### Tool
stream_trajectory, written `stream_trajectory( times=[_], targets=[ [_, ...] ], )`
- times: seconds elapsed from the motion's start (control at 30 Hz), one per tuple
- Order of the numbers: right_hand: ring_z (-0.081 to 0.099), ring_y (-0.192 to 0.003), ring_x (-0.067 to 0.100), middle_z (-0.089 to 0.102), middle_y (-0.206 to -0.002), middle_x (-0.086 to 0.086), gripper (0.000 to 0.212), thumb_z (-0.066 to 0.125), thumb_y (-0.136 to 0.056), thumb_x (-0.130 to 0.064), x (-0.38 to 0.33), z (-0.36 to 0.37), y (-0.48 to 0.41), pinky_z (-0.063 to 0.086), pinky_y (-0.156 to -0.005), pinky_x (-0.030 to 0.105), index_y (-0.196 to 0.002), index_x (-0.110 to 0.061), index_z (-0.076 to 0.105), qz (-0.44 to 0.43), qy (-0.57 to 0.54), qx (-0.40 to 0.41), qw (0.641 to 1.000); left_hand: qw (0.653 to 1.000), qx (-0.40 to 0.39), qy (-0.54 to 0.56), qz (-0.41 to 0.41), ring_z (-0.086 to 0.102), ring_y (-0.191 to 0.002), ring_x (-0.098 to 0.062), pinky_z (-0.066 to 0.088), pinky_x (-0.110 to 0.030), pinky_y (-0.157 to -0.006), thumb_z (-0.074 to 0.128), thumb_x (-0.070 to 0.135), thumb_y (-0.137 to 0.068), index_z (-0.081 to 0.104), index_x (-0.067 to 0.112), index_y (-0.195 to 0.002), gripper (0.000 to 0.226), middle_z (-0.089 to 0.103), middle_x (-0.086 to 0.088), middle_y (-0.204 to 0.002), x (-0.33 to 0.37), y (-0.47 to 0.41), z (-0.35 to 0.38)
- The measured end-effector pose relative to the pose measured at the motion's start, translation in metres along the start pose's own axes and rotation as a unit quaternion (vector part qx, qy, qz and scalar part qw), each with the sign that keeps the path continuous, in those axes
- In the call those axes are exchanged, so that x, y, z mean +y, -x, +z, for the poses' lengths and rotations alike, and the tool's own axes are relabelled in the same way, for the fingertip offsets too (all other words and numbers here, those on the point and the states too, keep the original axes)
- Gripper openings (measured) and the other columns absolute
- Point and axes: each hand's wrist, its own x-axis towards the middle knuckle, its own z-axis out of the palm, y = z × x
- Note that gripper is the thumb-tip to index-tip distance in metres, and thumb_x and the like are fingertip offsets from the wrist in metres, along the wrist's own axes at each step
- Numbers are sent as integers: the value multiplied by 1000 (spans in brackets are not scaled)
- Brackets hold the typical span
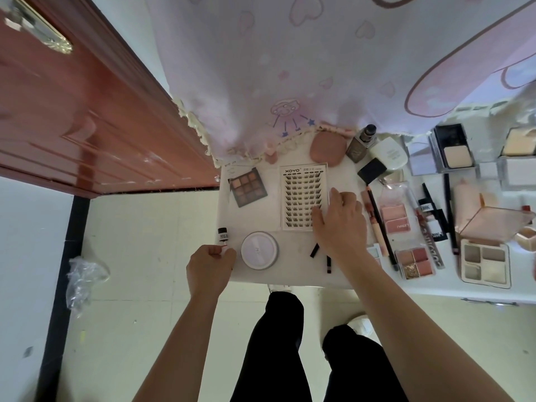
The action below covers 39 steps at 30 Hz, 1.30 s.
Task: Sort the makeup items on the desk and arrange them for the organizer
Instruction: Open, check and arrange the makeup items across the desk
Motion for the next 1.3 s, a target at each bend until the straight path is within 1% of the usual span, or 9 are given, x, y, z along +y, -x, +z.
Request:
stream_trajectory(
  times=[0.37, 0.5, 0.6, 0.67, 0.77, 0.97, 1.1, 1.2, 1.3],
  targets=[
    [47, -117, 36, 46, -133, 20, 58, 51, -99, -36, 0, 0, 2, 50, -90, 46, -144, -3, 39, -3, -1, 4, 1000, 999, -27, 0, 28, 66, -86, -13, 50, -31, -77, 72, 36, -84, 65, 19, -99, 23, 68, 9, -91, -2, -5, 5],
    [47, -117, 35, 46, -133, 20, 58, 51, -99, -37, 0, -1, 2, 49, -90, 45, -144, -3, 38, -8, -1, 3, 1000, 999, -9, 46, 1, 55, -75, -19, 41, -33, -65, 52, 41, -95, 61, 4, -86, 40, 64, -2, -80, -1, -4, 5],
    [47, -118, 35, 46, -134, 19, 58, 51, -99, -36, 1, -4, 2, 48, -92, 45, -145, -3, 38, -8, -8, 2, 1000, 998, 25, 56, -21, 53, -76, -24, 41, -36, -67, 44, 42, -98, 58, 2, -81, 45, 62, -10, -81, 3, -7, 3],
    [47, -119, 34, 45, -135, 19, 59, 50, -99, -37, 1, -5, 1, 46, -94, 45, -146, -4, 36, -6, -16, -5, 1000, 997, 73, 9, 26, 56, -83, -24, 41, -35, -71, 45, 43, -98, 60, 11, -89, 37, 61, -3, -91, 12, -9, 1],
    [46, -122, 32, 45, -139, 17, 58, 47, -101, -35, 3, -8, -1, 43, -97, 43, -148, -6, 33, 3, -38, -11, 999, 979, 117, -10, 169, 58, -99, -22, 45, -35, -77, 56, 41, -96, 60, 17, -115, 31, 55, 2, -113, 47, -10, 4],
    [48, -128, 30, 47, -141, 16, 47, 44, -101, -13, 12, -17, -4, 44, -105, 42, -148, -5, 38, 17, -74, 15, 997, 901, -21, -104, 420, 53, -112, -25, 47, -40, -90, 67, 31, -90, 60, 12, -118, 34, 53, -7, -122, 147, -23, 54],
    [53, -117, 27, 49, -134, 12, 40, 41, -99, -6, 21, -14, -9, 48, -92, 38, -139, -5, 48, 32, -126, 20, 991, 862, -78, -188, 463, 48, -119, -30, 44, -42, -94, 60, 42, -91, 52, 10, -128, 49, 50, -12, -128, 199, -22, 103],
    [48, -84, 20, 54, -105, 13, 28, 38, -93, 1, 27, -13, -15, 34, -65, 24, -113, 0, 56, 50, -164, 34, 985, 868, -74, -254, 419, 45, -122, -32, 42, -42, -92, 62, 61, -84, 41, 10, -137, 76, 47, -14, -133, 221, -24, 134],
    [48, -85, 19, 58, -109, 16, 32, 37, -95, 0, 30, -18, -16, 27, -62, 22, -118, 0, 59, 60, -192, 31, 979, 877, -73, -279, 385, 44, -125, -34, 43, -43, -94, 72, 62, -74, 33, 10, -142, 94, 45, -15, -136, 232, -33, 153]
  ],
)
